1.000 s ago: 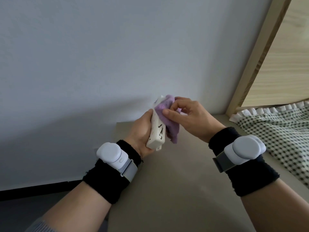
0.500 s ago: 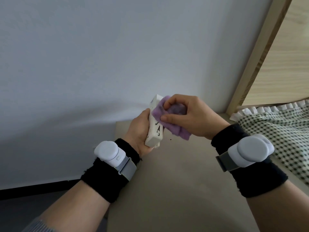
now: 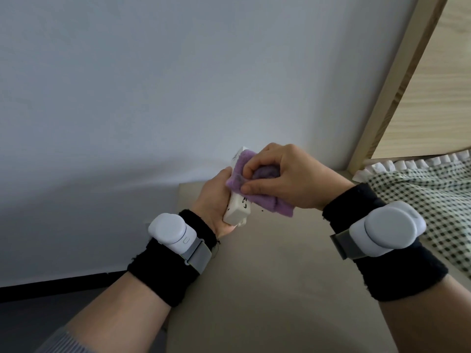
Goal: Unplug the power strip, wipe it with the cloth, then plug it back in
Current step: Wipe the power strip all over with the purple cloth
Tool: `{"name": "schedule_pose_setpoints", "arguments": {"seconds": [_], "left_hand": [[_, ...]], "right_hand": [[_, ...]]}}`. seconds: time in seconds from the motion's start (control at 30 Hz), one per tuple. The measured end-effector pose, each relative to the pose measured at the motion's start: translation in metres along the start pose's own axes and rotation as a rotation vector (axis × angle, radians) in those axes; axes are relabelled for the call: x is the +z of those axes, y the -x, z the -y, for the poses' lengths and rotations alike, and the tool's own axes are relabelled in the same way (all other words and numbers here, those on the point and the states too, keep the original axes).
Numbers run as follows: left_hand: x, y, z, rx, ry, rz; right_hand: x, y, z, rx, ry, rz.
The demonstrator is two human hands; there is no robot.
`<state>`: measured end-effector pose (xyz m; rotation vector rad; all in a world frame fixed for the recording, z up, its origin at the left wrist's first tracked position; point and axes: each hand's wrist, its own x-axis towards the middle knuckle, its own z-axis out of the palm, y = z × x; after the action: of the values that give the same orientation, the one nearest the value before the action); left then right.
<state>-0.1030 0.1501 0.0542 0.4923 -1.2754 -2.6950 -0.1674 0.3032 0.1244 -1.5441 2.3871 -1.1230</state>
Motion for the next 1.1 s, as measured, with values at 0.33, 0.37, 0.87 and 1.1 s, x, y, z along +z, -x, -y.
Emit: {"name": "schedule_pose_setpoints", "arguments": {"seconds": [0.33, 0.37, 0.87, 1.1], "left_hand": [[-0.003, -0.001, 0.000, -0.004, 0.032, 0.021], [-0.003, -0.001, -0.002, -0.001, 0.034, 0.011], [-0.006, -0.004, -0.001, -0.008, 0.069, -0.010], [-0.007, -0.002, -0.003, -0.011, 0.021, -0.007]], "right_hand": [[0.000, 0.002, 0.005, -0.020, 0.022, 0.052], [0.003, 0.000, 0.004, -0.015, 0.041, 0.014], [0.004, 0.000, 0.001, -0.014, 0.033, 0.009], [0.008, 0.000, 0.004, -0.002, 0.029, 0.028]]}}
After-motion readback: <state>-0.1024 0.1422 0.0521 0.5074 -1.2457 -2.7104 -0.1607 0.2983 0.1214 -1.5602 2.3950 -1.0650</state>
